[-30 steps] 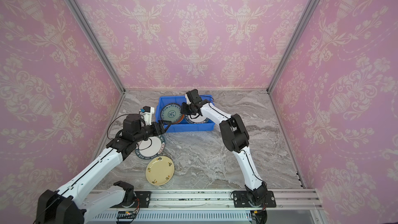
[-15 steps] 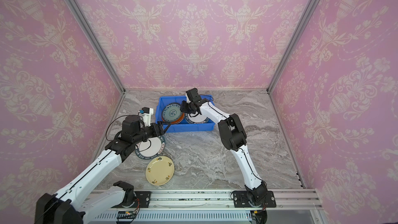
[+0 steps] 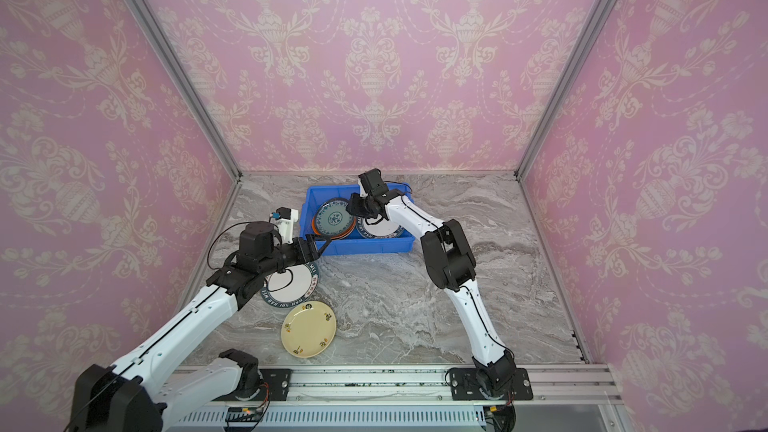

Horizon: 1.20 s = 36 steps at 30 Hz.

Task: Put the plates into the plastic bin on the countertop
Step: 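Lower the blue floral plate onto the orange plate in the bin with the right gripper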

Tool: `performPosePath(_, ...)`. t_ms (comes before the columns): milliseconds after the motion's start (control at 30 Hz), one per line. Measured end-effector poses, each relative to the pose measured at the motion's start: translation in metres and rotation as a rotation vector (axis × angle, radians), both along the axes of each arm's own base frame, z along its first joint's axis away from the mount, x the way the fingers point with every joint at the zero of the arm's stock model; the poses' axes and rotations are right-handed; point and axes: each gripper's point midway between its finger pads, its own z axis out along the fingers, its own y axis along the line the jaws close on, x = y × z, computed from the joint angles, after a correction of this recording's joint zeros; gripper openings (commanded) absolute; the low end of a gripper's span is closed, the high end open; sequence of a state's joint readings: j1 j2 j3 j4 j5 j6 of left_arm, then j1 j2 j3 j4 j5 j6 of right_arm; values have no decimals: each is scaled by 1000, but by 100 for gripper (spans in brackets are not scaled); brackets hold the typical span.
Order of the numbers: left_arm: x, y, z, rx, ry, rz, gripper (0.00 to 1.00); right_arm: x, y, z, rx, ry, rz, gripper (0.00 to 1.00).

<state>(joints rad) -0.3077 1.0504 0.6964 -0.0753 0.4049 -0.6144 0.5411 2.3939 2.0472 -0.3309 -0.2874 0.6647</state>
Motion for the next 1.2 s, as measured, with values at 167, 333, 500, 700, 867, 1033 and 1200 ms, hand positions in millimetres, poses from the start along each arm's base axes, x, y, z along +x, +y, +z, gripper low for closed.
performPosePath(167,1,0,-4,3,9,0,77,0,-3,-3,-17,2,-4,33)
performPosePath(333,3,-1,-8,7,21,0,78,-2,-10,-10,-67,12,-16,39)
performPosePath(500,4,-1,-11,10,30,0,77,-3,-15,-13,-100,15,-25,39)
performPosePath(700,5,-1,-14,12,38,0,77,-3,-15,-13,-119,-6,-3,31)
performPosePath(867,7,-2,-17,15,43,2,77,-4,-12,-8,-124,-18,16,27)
performPosePath(1033,7,-1,-18,18,43,6,77,-2,-4,-2,-113,-35,26,27)
performPosePath(1200,8,1,-18,31,36,11,78,-3,-1,-12,-115,-22,34,28)
